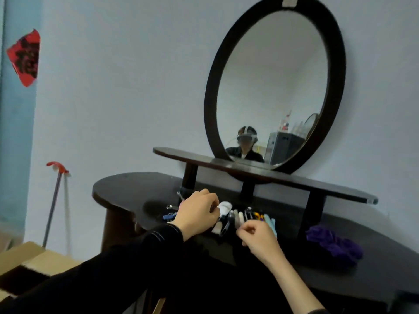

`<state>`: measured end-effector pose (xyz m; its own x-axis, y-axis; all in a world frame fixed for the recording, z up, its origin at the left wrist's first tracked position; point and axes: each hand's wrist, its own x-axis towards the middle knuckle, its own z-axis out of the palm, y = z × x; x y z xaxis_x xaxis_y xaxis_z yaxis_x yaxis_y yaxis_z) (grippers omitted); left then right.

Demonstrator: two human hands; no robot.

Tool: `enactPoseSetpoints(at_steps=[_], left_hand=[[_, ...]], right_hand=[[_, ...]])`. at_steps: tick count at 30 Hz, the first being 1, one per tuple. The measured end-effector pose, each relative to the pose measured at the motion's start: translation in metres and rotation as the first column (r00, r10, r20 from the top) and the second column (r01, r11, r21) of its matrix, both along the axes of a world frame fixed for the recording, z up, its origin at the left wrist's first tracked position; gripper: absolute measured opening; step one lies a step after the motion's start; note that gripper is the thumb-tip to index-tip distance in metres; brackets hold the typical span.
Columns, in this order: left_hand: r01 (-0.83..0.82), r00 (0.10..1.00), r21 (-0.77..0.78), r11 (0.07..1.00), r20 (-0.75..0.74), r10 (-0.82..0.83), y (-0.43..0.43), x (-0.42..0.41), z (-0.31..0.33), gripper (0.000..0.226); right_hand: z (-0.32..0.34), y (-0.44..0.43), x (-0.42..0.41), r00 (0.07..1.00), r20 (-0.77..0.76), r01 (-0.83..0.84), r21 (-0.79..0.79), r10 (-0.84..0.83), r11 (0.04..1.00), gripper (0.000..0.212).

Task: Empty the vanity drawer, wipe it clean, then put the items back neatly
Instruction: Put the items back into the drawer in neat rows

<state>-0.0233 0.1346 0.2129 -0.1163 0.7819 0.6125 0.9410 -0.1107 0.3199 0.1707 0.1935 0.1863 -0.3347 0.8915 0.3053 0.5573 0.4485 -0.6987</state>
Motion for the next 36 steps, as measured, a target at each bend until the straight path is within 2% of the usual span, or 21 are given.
enactPoseSetpoints(at_steps=[2, 3, 5, 7, 10, 13, 16, 19, 21, 23, 25, 26, 30, 36], left_hand=[[-0.038, 0.999, -0.108, 0.993, -0.031, 0.035, 0.034, -0.001, 0.007, 0.024], [-0.062, 0.997, -0.168, 0.984, -0.056, 0.053, 0.05, -0.001, 0.01, 0.027], [-0.108, 0.993, -0.276, 0.955, -0.079, 0.089, 0.079, 0.0, 0.01, 0.034], [-0.133, 0.991, -0.34, 0.931, -0.035, 0.129, 0.103, 0.0, 0.005, 0.043], [-0.136, 0.98, -0.362, 0.922, 0.087, 0.179, 0.128, 0.002, -0.007, 0.046], [-0.072, 0.971, -0.354, 0.933, 0.19, 0.147, 0.14, 0.004, -0.013, 0.04], [-0.027, 0.971, -0.282, 0.959, 0.222, 0.093, 0.138, 0.004, -0.013, 0.03], [-0.046, 0.95, -0.064, 0.997, 0.306, 0.063, 0.127, 0.003, -0.01, 0.019], [-0.015, 0.862, 0.137, 0.99, 0.504, -0.057, 0.112, 0.008, -0.005, 0.02], [0.056, 0.699, 0.292, 0.955, 0.672, -0.246, 0.089, 0.019, 0.0, 0.021], [0.135, 0.563, 0.377, 0.916, 0.732, -0.384, 0.065, 0.032, -0.001, 0.021], [0.17, 0.548, 0.392, 0.904, 0.724, -0.418, 0.053, 0.039, -0.004, 0.021], [0.288, 0.656, 0.341, 0.895, 0.61, -0.444, 0.018, 0.058, -0.02, 0.024], [0.338, 0.68, 0.266, 0.903, 0.593, -0.43, 0.012, 0.058, -0.025, 0.03]], right_hand=[[0.002, 0.005, 0.006, 0.976, -0.217, -0.054, -0.135, 0.024, 0.989, 0.019], [0.003, 0.006, 0.007, 0.962, -0.271, -0.069, -0.178, 0.018, 0.982, 0.018], [0.004, 0.008, 0.007, 0.952, -0.305, -0.083, -0.217, 0.013, 0.973, 0.018], [0.004, 0.007, 0.006, 0.95, -0.313, -0.086, -0.232, 0.009, 0.969, 0.019], [0.005, 0.005, 0.006, 0.944, -0.33, -0.092, -0.236, 0.009, 0.967, 0.018], [0.004, 0.005, 0.007, 0.942, -0.335, -0.105, -0.226, 0.024, 0.968, 0.019], [0.004, 0.004, 0.007, 0.941, -0.338, -0.105, -0.22, 0.025, 0.97, 0.018], [0.004, 0.004, 0.008, 0.939, -0.342, -0.113, -0.216, 0.033, 0.97, 0.018], [0.003, 0.006, 0.008, 0.927, -0.372, -0.124, -0.218, 0.035, 0.968, 0.018], [0.002, 0.007, 0.008, 0.903, -0.428, -0.143, -0.22, 0.036, 0.965, 0.019], [0.003, 0.007, 0.009, 0.857, -0.515, -0.161, -0.229, 0.021, 0.96, 0.022], [0.004, 0.008, 0.009, 0.83, -0.558, -0.171, -0.239, 0.009, 0.956, 0.025], [0.006, 0.012, 0.009, 0.775, -0.632, -0.219, -0.275, -0.004, 0.936, 0.037], [0.003, 0.014, 0.008, 0.791, -0.612, -0.194, -0.282, -0.02, 0.94, 0.031]])
